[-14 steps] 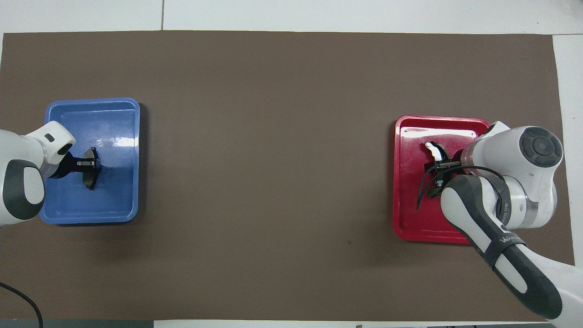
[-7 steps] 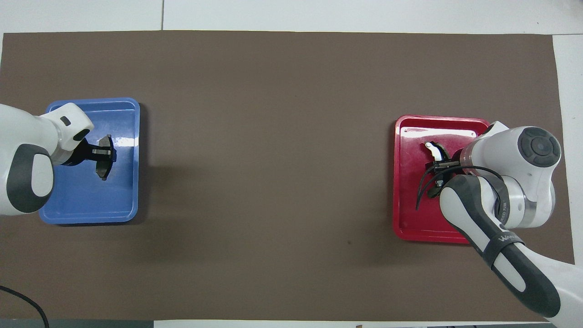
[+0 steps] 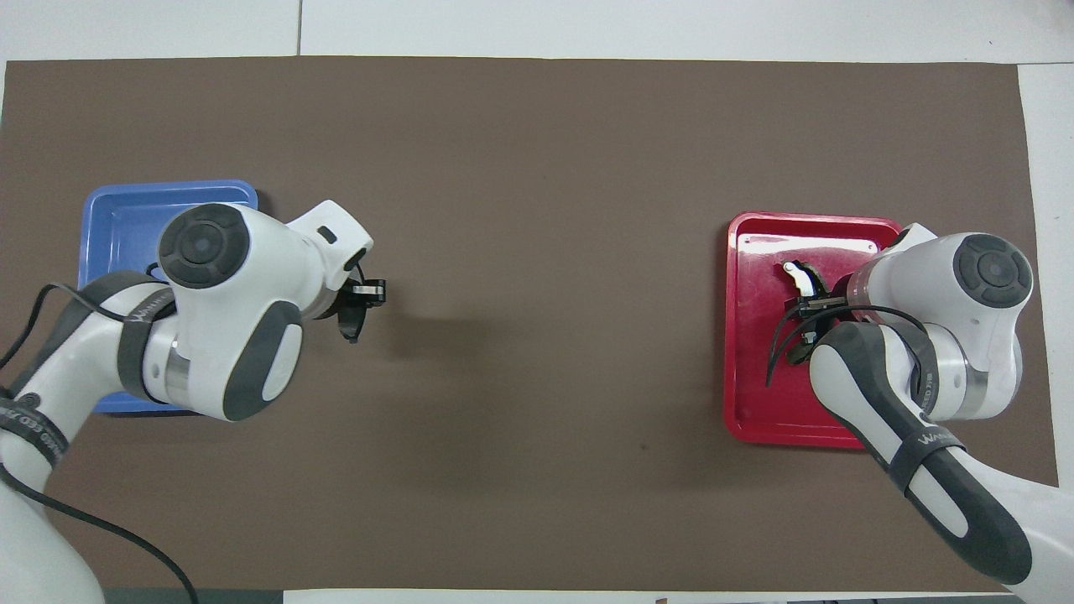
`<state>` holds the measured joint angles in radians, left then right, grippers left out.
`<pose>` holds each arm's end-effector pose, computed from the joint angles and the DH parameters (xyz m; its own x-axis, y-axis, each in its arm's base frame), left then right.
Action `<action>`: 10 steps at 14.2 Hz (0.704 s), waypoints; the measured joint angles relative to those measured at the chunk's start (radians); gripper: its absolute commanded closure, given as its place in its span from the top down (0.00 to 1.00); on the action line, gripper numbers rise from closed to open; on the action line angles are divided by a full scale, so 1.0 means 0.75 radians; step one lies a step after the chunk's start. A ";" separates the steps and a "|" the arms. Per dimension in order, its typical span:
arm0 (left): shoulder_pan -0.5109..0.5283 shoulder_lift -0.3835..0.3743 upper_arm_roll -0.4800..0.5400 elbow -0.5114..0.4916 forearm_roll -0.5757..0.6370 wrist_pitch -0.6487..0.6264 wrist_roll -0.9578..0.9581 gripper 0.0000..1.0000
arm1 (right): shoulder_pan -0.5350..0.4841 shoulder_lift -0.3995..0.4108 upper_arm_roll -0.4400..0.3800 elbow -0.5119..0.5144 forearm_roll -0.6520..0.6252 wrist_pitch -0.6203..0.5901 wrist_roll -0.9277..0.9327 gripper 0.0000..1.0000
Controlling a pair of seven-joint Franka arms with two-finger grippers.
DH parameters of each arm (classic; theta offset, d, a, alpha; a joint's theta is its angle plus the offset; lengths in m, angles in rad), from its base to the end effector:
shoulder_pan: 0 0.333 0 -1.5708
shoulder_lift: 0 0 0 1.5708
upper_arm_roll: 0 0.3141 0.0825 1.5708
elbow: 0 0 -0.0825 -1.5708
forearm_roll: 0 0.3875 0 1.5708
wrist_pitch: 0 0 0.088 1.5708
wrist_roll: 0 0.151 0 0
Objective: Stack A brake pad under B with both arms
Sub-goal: 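Set the small pad mid-table with the left gripper while the right gripper lifts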
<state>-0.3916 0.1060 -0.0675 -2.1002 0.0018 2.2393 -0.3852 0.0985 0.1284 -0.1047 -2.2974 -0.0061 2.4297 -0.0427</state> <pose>0.5103 -0.2519 0.3252 0.9968 -0.0741 0.0288 -0.0747 -0.9970 0.0178 0.5272 -0.0042 0.2454 0.9991 0.0420 0.0038 0.0419 -0.9990 0.0176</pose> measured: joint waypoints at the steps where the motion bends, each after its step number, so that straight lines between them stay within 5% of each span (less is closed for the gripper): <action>1: -0.064 0.015 0.000 0.017 0.000 0.011 -0.064 0.00 | 0.000 0.000 0.000 0.000 0.000 0.000 0.000 0.72; 7: -0.283 0.174 0.001 0.160 0.000 0.049 -0.237 0.01 | 0.000 0.000 0.001 0.001 0.000 0.000 0.000 0.46; 10: -0.325 0.282 0.002 0.228 0.009 0.076 -0.263 0.08 | 0.001 0.000 0.001 0.004 0.000 0.000 0.000 0.24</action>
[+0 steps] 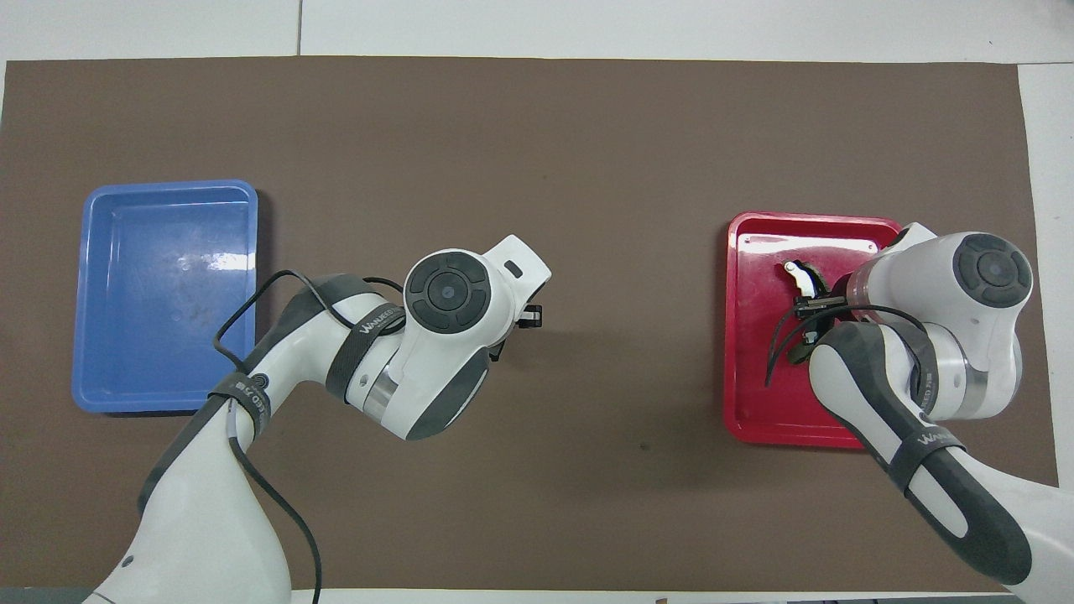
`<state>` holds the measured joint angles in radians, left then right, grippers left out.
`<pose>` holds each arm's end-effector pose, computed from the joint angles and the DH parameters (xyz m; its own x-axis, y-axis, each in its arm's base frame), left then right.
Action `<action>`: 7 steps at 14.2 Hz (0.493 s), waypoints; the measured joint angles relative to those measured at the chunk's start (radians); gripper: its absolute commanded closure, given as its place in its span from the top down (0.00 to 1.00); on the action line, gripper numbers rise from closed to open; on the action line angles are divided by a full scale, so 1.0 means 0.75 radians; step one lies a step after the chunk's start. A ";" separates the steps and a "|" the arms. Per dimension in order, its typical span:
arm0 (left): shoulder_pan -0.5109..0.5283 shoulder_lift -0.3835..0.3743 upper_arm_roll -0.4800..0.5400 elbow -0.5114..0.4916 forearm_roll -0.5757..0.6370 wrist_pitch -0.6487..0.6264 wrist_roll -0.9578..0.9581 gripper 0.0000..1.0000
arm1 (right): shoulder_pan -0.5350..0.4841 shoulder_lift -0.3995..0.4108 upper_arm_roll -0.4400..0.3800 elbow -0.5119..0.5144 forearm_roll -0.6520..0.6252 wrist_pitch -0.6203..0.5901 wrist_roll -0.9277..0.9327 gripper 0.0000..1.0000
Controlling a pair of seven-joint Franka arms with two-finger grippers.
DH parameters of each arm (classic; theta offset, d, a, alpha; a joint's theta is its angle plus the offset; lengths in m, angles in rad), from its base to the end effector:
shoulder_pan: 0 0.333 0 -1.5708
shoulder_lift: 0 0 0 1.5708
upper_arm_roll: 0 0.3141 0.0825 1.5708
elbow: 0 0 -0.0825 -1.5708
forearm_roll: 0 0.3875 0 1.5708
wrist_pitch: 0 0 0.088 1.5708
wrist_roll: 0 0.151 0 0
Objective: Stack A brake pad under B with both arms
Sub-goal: 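Set the small pad mid-table with the left gripper while the right gripper lifts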
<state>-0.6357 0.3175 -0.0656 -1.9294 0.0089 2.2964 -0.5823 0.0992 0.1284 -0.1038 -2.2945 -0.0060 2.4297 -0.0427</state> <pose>0.4790 -0.4026 0.2815 0.9922 -0.1199 0.0345 -0.1212 -0.9919 0.0389 0.5283 -0.0033 0.2466 0.9990 0.0436 0.0067 0.0434 -0.9989 0.0175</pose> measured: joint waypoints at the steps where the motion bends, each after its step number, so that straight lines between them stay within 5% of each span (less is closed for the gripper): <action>1: -0.011 0.024 0.000 0.012 0.006 0.013 -0.002 0.13 | 0.000 0.000 0.000 0.002 0.000 0.000 0.000 0.16; 5: -0.036 0.061 0.000 0.016 0.009 0.049 -0.004 0.27 | 0.000 -0.005 0.001 0.082 0.000 -0.122 0.000 0.10; 7: -0.043 0.071 0.000 0.015 0.009 0.052 -0.004 0.53 | 0.002 -0.028 0.003 0.161 0.000 -0.241 0.000 0.09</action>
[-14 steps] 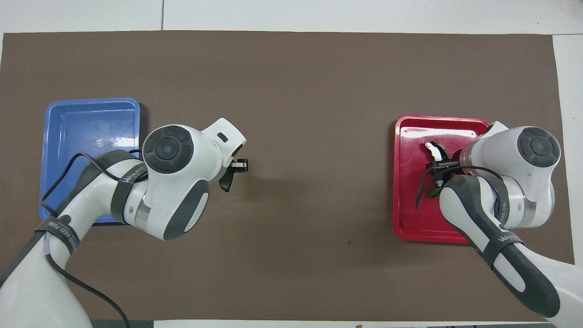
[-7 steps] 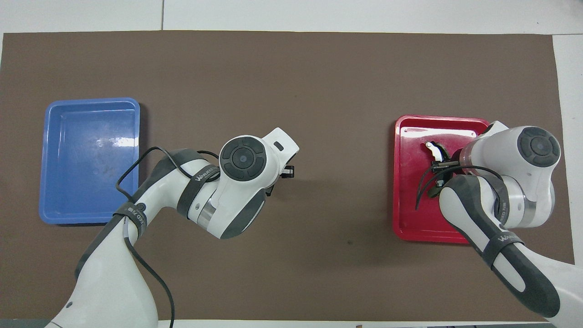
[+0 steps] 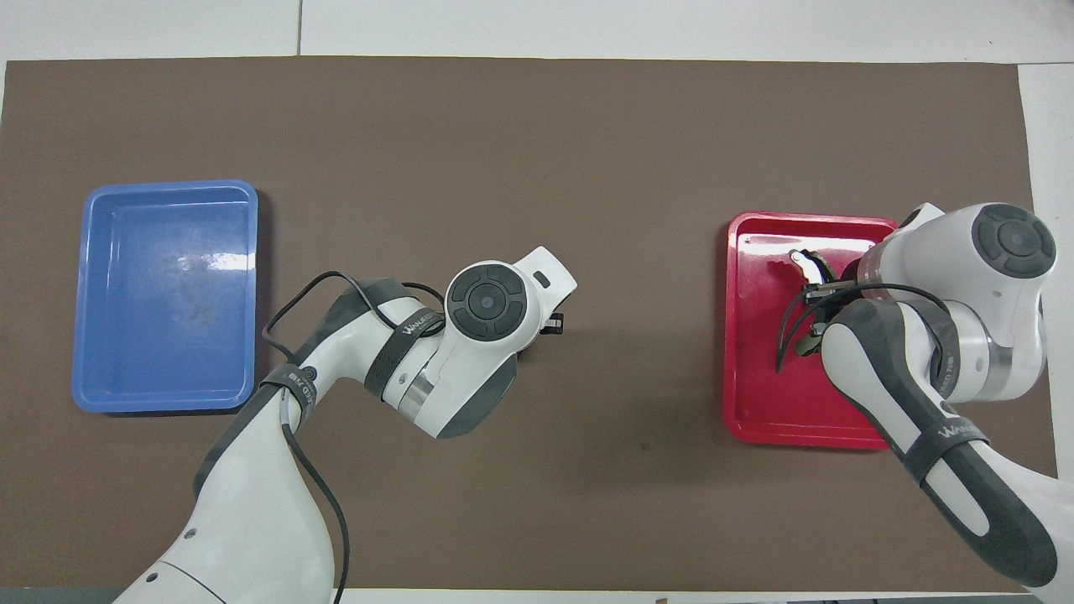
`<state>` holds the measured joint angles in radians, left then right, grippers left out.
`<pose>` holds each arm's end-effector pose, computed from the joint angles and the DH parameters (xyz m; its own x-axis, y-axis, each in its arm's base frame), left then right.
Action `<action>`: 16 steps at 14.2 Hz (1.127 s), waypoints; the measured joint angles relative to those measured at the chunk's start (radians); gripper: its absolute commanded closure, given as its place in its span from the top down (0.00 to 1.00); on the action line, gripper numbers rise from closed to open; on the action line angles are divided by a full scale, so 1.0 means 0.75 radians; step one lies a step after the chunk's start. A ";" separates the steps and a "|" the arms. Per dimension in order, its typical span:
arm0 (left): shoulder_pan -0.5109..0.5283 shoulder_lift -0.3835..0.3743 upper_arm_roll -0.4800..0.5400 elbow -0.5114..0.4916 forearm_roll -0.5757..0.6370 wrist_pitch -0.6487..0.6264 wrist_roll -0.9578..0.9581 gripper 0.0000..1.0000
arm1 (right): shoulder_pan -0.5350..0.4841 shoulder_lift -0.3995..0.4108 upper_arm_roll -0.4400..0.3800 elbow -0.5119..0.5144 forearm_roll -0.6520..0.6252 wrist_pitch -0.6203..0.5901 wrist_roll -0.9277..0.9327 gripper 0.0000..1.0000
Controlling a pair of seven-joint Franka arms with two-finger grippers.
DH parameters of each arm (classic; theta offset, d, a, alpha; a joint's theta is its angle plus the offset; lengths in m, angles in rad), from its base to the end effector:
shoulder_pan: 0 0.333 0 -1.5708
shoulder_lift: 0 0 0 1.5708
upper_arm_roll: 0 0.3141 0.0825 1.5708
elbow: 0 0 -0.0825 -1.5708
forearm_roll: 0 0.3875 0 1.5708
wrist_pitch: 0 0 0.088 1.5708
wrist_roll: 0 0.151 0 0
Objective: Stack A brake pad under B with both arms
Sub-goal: 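Set the small pad mid-table with the left gripper while the right gripper lifts, then withdraw the left gripper while the right gripper carries the large pad over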
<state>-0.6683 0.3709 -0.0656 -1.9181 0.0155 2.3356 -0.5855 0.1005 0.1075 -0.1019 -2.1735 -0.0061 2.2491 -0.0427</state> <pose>0.4703 -0.4219 0.2567 0.9877 -0.1526 0.0329 -0.1537 -0.9874 0.0363 0.5465 -0.0013 0.2929 0.9985 0.0453 -0.0320 0.0458 -0.9988 0.0142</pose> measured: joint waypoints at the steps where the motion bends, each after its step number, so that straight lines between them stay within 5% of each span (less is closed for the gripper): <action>1: -0.001 0.005 0.000 -0.001 0.000 0.000 0.000 0.72 | 0.005 -0.021 0.001 0.037 0.000 -0.061 0.000 0.09; 3: -0.001 0.010 0.003 -0.001 0.000 0.000 -0.001 0.97 | 0.036 -0.071 0.003 0.113 0.031 -0.201 0.000 0.09; 9: 0.035 -0.014 0.032 0.004 0.001 -0.009 -0.002 0.98 | 0.171 -0.153 0.007 0.185 0.132 -0.322 0.087 0.08; 16: 0.348 -0.272 0.044 0.012 0.007 -0.287 0.269 0.98 | 0.267 -0.137 0.029 0.228 0.135 -0.320 0.234 0.01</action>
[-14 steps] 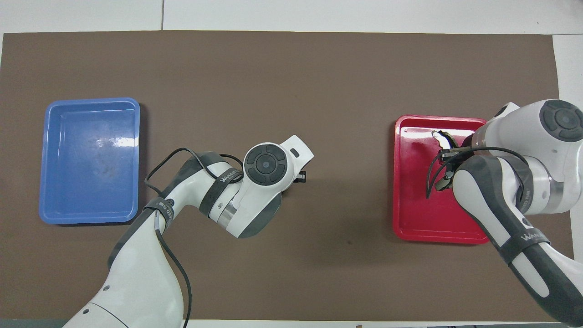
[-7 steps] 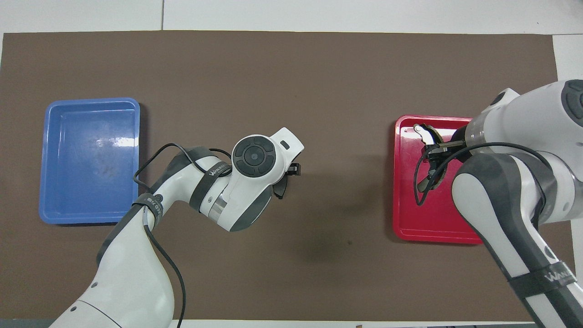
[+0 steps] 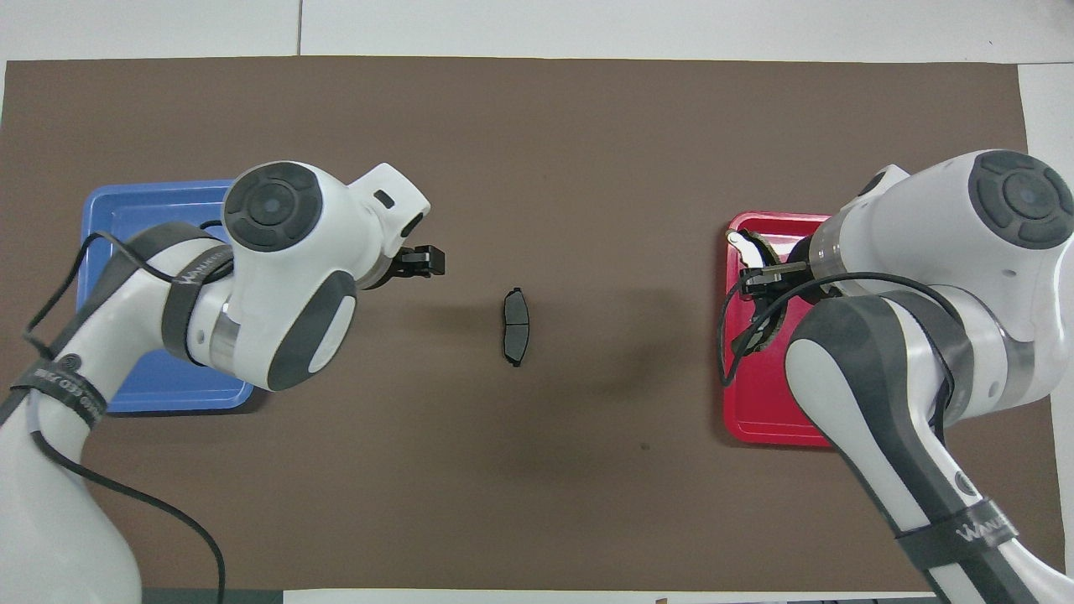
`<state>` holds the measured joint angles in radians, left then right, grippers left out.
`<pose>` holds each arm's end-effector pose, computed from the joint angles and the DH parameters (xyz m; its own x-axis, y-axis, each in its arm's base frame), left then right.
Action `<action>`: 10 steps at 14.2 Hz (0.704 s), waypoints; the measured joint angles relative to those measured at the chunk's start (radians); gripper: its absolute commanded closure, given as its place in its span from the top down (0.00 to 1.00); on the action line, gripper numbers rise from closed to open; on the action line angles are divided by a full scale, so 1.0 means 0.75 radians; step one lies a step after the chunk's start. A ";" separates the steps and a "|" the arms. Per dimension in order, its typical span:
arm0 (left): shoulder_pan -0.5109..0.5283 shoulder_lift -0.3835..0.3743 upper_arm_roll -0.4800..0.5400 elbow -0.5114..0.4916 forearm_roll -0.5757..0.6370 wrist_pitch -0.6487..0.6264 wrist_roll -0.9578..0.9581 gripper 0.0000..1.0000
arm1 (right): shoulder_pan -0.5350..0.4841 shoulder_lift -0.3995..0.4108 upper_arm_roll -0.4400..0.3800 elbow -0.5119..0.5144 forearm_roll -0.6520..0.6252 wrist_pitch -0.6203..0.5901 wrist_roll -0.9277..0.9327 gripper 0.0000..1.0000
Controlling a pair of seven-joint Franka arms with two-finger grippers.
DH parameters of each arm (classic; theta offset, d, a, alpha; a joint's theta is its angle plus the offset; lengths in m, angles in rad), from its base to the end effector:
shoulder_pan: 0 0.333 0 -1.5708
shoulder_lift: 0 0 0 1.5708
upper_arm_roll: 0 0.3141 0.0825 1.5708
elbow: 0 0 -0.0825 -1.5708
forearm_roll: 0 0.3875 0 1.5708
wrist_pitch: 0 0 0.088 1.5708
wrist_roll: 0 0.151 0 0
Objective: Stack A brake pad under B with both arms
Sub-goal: 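Withdraw the left gripper while the right gripper carries the large pad over, then lower the large pad onto the small pad with the right gripper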
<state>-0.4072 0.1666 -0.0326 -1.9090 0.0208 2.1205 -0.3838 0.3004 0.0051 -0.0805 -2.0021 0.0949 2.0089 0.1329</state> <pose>0.5504 -0.2565 0.3670 0.9968 -0.0657 0.0465 -0.0660 -0.9978 0.0049 0.5431 0.1311 0.4072 0.9988 0.0473 -0.0113 0.0461 -0.9953 -0.0847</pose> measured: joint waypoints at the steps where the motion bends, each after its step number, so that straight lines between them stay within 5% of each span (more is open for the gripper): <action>1: 0.056 -0.031 0.002 0.000 0.000 -0.040 0.063 0.98 | 0.055 0.022 0.007 0.038 0.000 0.001 0.092 0.01; 5: 0.266 -0.145 0.005 0.004 0.001 -0.170 0.330 0.98 | 0.312 0.201 0.025 0.217 0.000 0.049 0.329 0.00; 10: 0.432 -0.270 0.007 0.065 0.001 -0.378 0.452 0.98 | 0.487 0.413 0.026 0.243 0.002 0.264 0.387 0.00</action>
<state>-0.0832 -0.0356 -0.0275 -1.8605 0.0214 1.8372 -0.0447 0.6655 0.3147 -0.0608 -1.8202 0.0965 2.2068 0.4230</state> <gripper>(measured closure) 0.013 0.568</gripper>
